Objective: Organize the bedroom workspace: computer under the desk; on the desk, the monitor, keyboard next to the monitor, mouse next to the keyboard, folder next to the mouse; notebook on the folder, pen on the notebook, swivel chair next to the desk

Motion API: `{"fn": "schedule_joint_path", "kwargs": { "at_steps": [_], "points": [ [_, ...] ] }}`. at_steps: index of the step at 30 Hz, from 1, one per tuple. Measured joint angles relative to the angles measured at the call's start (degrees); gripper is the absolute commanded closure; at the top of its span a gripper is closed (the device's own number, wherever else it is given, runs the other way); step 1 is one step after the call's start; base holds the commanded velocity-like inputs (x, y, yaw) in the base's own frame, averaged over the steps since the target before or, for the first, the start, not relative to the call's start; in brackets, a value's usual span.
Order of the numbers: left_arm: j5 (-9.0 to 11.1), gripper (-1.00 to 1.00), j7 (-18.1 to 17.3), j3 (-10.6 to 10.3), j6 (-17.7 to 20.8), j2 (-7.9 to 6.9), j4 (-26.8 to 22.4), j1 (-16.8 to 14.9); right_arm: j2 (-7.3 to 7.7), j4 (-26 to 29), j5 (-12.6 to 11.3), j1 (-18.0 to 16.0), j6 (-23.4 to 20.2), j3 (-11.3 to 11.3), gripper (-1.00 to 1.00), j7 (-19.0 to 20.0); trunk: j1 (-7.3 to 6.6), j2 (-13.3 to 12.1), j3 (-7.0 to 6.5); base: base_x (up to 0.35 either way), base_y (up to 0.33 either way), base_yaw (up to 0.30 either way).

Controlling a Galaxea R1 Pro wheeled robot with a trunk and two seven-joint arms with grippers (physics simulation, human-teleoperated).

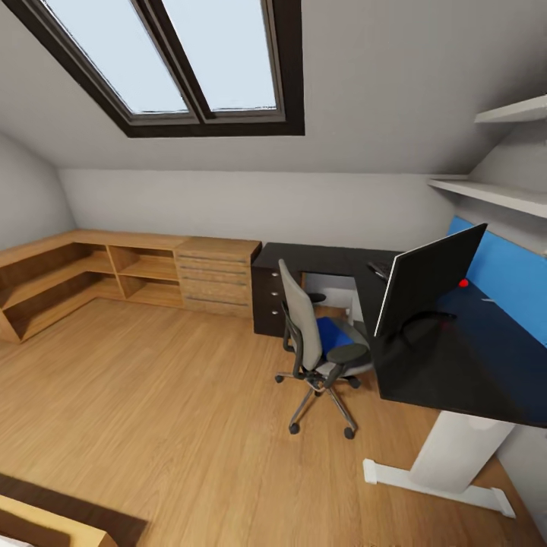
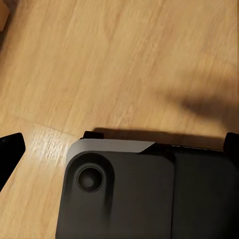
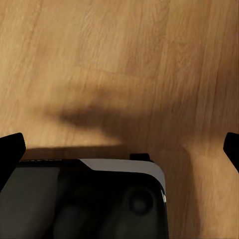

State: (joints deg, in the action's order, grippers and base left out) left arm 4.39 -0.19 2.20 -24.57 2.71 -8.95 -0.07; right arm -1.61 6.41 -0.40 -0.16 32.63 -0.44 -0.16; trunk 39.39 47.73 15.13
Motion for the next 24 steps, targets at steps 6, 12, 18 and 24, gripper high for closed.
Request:
{"fn": "schedule_joint_path", "kwargs": {
  "at_steps": [6,12,18,24],
  "points": [
    [-0.11,-1.0,0.0,-0.1,0.04,0.12,0.0,0.01,0.02,0.0,0.01,0.0,0.08,0.02,-1.0,0.0,0.0,0.0,0.27,0.0,0.0,-0.134],
    [-0.13,-1.0,0.0,-0.14,-0.01,0.11,0.01,0.04,0.0,0.08,0.0,0.0,0.09,0.03,-1.0,0.0,0.0,0.0,0.36,0.0,0.0,-0.036],
    [-0.09,-1.0,0.0,-0.06,0.0,0.08,0.01,0.03,0.02,0.09,0.02,0.0,0.09,0.03,-1.0,0.0,0.0,0.0,0.39,0.0,0.0,-0.009],
    [-0.05,-1.0,0.0,0.0,-0.02,0.02,0.01,0.04,0.04,0.09,0.02,0.0,0.09,0.03,-1.0,0.0,0.0,0.0,0.39,0.0,0.0,-0.002]
  ]
}}
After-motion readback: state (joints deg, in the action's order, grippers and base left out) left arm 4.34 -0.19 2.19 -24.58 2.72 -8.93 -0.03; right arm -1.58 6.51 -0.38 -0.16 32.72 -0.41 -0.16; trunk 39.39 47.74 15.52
